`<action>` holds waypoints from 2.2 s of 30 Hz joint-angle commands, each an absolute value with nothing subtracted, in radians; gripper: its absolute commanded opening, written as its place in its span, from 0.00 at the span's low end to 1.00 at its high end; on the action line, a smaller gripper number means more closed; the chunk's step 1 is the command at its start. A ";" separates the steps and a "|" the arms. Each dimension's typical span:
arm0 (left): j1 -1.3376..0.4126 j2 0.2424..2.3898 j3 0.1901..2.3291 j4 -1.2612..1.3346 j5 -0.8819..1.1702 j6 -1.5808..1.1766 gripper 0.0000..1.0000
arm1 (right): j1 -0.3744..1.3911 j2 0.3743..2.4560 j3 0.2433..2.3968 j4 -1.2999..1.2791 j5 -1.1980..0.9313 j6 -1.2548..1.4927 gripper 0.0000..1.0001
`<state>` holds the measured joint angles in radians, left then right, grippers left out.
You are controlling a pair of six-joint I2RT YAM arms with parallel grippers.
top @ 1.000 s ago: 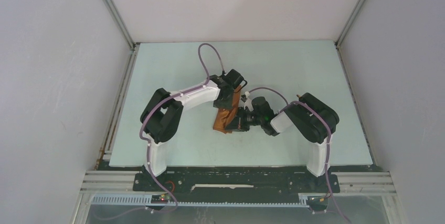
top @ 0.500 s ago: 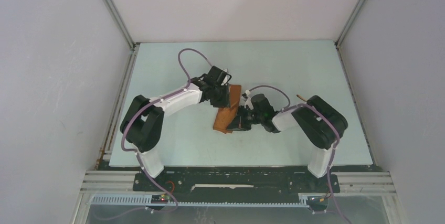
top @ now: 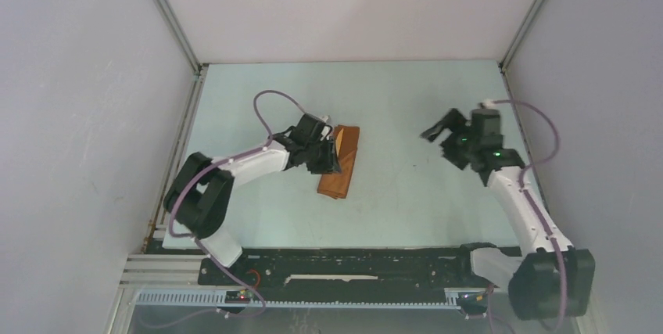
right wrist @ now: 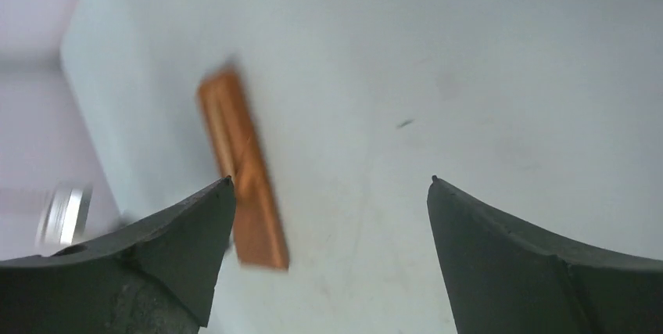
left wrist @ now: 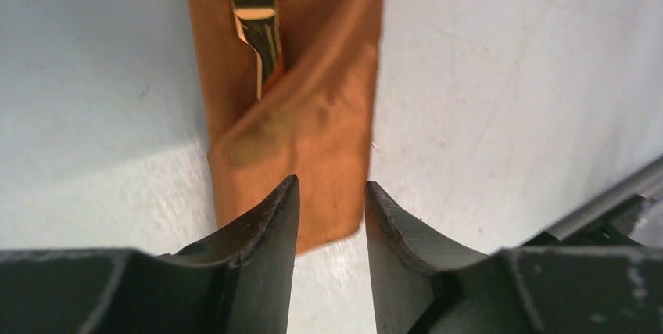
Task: Fold the napkin into a case and place the utensils inside
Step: Pick up the fork from the center of the board.
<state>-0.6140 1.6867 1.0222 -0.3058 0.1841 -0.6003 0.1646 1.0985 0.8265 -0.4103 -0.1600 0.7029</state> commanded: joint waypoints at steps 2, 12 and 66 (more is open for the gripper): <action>-0.614 1.408 0.932 -0.233 0.239 -0.612 0.43 | -0.191 1.204 0.865 -0.615 -0.281 0.886 1.00; -0.623 1.050 0.864 -0.330 0.190 -0.547 0.45 | -0.322 1.540 1.061 -0.799 -0.104 1.202 0.83; -0.604 0.946 0.748 -0.380 0.142 -0.563 0.44 | 0.010 1.707 1.347 -0.520 0.268 0.618 0.00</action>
